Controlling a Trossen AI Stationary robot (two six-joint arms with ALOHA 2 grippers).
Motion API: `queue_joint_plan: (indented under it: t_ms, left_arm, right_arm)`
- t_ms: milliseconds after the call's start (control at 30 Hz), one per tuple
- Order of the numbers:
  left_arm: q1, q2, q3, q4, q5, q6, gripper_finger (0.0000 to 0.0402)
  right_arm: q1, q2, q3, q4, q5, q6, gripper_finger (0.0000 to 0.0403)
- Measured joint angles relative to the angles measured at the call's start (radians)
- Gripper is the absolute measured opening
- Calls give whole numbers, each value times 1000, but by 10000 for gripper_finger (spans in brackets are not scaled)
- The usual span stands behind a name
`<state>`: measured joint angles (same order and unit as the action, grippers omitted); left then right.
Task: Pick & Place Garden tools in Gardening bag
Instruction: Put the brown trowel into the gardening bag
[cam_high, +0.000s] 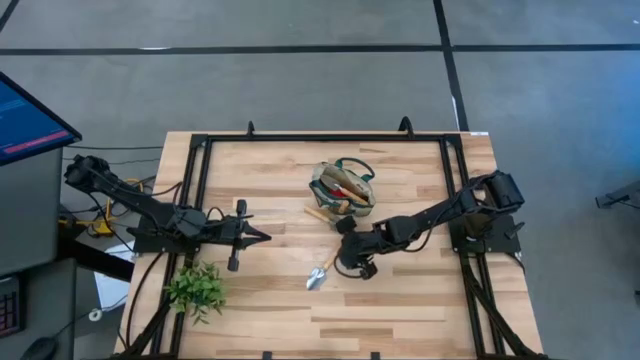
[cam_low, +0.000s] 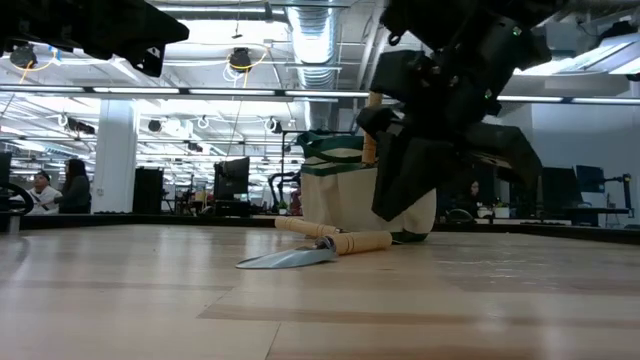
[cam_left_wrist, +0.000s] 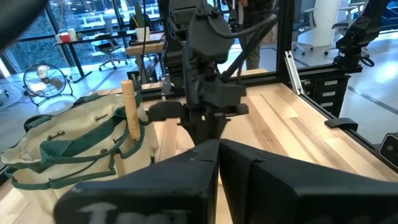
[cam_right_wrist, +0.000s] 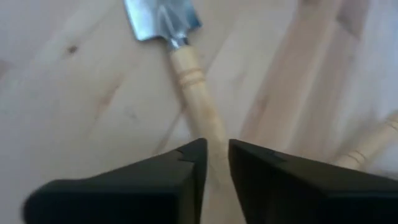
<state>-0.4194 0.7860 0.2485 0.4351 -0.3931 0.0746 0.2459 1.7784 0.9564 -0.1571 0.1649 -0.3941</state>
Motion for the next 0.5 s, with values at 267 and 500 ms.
queue_joint_plan:
  t_ms: [267,500]
  left_arm:
    - [0,0,0,0,0,0,2]
    - [0,0,0,-1,0,0,2]
  right_arm:
    - [0,85,58,-22,-7,-5,135]
    - [-6,94,66,-25,-9,1,167]
